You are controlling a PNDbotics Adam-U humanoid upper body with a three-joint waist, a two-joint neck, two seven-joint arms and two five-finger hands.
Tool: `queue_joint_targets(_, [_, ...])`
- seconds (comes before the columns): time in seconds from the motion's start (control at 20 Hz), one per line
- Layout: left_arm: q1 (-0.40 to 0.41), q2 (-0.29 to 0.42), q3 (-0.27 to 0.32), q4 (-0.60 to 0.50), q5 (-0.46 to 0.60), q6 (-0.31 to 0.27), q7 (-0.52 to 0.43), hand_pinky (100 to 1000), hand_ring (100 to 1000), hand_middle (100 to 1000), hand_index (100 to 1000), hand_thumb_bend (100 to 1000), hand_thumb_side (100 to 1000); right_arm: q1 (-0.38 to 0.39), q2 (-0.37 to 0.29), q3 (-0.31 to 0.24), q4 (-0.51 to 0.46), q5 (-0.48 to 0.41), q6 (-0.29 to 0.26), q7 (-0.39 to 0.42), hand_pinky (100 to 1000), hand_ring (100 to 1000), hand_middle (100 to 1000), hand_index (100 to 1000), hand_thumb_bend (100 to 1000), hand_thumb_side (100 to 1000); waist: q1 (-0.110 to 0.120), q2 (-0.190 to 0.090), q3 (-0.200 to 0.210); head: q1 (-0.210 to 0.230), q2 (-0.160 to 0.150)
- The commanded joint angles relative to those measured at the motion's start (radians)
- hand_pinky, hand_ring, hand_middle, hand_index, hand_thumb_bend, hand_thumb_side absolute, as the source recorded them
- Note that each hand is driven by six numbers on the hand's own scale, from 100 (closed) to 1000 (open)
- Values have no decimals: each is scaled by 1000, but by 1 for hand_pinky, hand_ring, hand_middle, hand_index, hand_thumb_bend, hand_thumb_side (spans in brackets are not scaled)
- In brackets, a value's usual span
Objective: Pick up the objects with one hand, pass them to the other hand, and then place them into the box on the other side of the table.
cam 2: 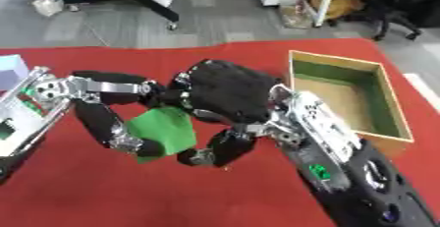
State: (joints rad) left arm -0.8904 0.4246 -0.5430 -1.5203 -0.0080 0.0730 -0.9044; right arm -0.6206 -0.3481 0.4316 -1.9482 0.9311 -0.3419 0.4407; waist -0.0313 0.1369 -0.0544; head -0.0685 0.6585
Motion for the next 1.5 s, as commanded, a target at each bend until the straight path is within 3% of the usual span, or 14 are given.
queue_joint_targets(0.05, [-27, -3, 1, -19, 18, 4, -3, 729, 707, 639, 712, 380, 511, -13, -11, -13, -1, 26, 23, -29, 489, 353, 334, 431, 359, 100, 10, -30, -1, 1, 0])
queue_joint_targets(0.2, [-29, -3, -1, -19, 18, 3, -3, 730, 708, 644, 717, 392, 521, -13, -11, -10, 1, 30, 35, -49, 490, 352, 335, 411, 352, 100, 10, -30, -2, 1, -1])
queue_joint_targets(0.4, [-30, -1, -1, -14, 18, -3, -3, 731, 722, 672, 743, 480, 568, -14, -12, -7, 4, 31, 39, -59, 494, 354, 335, 397, 352, 100, 11, -30, -2, 2, -4])
queue_joint_targets(0.6, [-31, 3, -6, -14, 16, -28, -3, 760, 771, 741, 812, 661, 658, -14, -12, -8, 5, 29, 41, -65, 497, 354, 334, 390, 352, 100, 12, -30, -4, 4, -4])
queue_joint_targets(1.05, [-38, 10, -23, -3, 17, -103, -3, 818, 854, 852, 894, 848, 592, -17, -15, -10, 3, 28, 44, -72, 505, 357, 332, 380, 350, 100, 14, -30, -8, 7, -7])
queue_joint_targets(1.25, [-42, 19, -29, -3, 27, -133, -3, 823, 861, 862, 902, 865, 572, -18, -19, -16, 2, 30, 47, -76, 507, 358, 330, 376, 353, 100, 15, -31, -10, 7, -7])
queue_joint_targets(1.5, [-52, 49, 8, 13, 21, -166, -3, 826, 862, 863, 904, 865, 570, -21, -43, -28, -8, 29, 53, -86, 512, 363, 331, 377, 353, 100, 16, -36, -13, 8, -7])
